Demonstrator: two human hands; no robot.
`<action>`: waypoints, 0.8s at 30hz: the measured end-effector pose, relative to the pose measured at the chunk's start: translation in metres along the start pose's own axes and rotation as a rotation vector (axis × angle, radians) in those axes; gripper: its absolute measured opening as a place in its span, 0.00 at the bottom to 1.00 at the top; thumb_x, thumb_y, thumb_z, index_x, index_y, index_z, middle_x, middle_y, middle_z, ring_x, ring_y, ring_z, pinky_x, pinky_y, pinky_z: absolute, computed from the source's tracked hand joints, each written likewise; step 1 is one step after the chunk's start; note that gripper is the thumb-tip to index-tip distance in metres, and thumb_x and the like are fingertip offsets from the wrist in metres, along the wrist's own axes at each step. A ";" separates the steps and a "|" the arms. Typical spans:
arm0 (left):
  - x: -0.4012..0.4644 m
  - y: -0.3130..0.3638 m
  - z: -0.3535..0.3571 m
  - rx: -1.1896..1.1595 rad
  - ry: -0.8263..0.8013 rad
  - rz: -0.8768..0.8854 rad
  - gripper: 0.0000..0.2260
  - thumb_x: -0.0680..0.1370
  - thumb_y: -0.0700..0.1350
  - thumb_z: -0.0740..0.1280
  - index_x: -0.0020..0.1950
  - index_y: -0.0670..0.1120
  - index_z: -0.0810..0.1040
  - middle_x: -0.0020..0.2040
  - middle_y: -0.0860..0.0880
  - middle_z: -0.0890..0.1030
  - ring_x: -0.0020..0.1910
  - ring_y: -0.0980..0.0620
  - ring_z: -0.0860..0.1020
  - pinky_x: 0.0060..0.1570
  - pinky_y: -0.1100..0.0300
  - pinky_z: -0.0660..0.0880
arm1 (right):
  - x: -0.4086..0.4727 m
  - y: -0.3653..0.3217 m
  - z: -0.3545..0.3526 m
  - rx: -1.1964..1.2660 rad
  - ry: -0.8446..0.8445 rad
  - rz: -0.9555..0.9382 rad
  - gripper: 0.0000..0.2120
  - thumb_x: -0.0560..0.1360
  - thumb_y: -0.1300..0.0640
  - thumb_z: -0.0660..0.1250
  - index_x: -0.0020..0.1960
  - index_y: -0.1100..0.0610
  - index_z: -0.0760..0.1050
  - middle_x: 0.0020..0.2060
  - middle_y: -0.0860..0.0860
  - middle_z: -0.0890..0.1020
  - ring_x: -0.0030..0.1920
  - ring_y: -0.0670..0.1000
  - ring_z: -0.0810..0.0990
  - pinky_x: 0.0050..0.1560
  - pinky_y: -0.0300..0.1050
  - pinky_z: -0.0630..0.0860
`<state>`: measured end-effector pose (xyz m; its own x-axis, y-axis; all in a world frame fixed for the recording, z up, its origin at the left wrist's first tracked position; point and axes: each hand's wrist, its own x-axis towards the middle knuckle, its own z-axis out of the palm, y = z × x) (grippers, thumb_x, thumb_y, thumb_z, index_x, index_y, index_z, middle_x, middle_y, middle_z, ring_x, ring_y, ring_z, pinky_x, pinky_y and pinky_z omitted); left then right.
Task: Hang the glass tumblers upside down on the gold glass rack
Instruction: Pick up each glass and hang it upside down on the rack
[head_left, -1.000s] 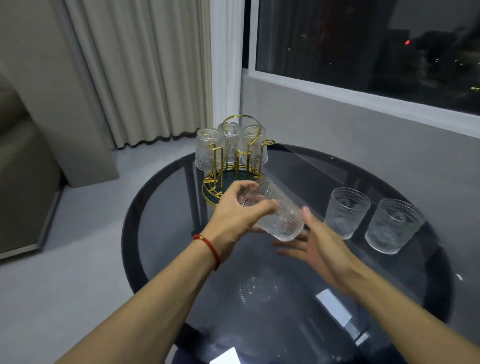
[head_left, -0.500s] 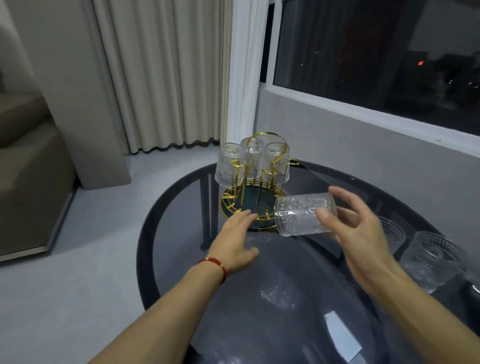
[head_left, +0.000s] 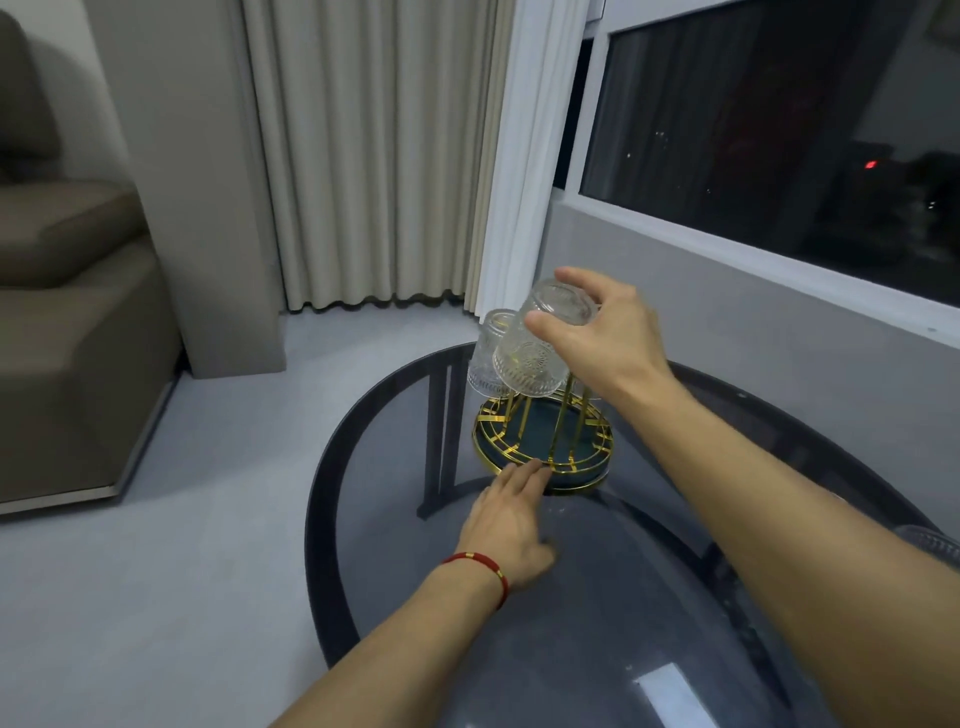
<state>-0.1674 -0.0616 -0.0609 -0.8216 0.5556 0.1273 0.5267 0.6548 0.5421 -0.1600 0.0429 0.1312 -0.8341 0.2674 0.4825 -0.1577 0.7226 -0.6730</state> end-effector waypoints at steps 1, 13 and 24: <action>0.000 0.000 0.000 0.001 0.002 0.002 0.40 0.74 0.47 0.73 0.82 0.50 0.56 0.83 0.51 0.56 0.82 0.47 0.52 0.79 0.45 0.56 | 0.002 0.003 0.005 -0.033 -0.003 0.003 0.33 0.73 0.45 0.77 0.76 0.51 0.75 0.72 0.50 0.80 0.73 0.54 0.76 0.73 0.56 0.74; 0.003 0.004 -0.002 0.041 0.065 0.017 0.36 0.72 0.44 0.72 0.79 0.46 0.64 0.80 0.49 0.64 0.78 0.46 0.60 0.74 0.47 0.66 | 0.007 0.031 0.045 -0.255 -0.121 0.084 0.29 0.74 0.43 0.74 0.73 0.50 0.75 0.62 0.52 0.85 0.55 0.53 0.83 0.60 0.57 0.81; -0.004 0.016 -0.002 0.132 0.096 0.008 0.33 0.73 0.42 0.70 0.78 0.46 0.65 0.80 0.48 0.65 0.77 0.44 0.62 0.69 0.45 0.71 | 0.003 0.038 0.055 -0.487 -0.202 0.059 0.29 0.81 0.37 0.61 0.78 0.48 0.67 0.70 0.55 0.79 0.72 0.60 0.76 0.74 0.65 0.62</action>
<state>-0.1564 -0.0546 -0.0514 -0.8308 0.5141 0.2133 0.5524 0.7153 0.4280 -0.1979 0.0356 0.0763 -0.9269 0.2231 0.3018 0.1162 0.9352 -0.3346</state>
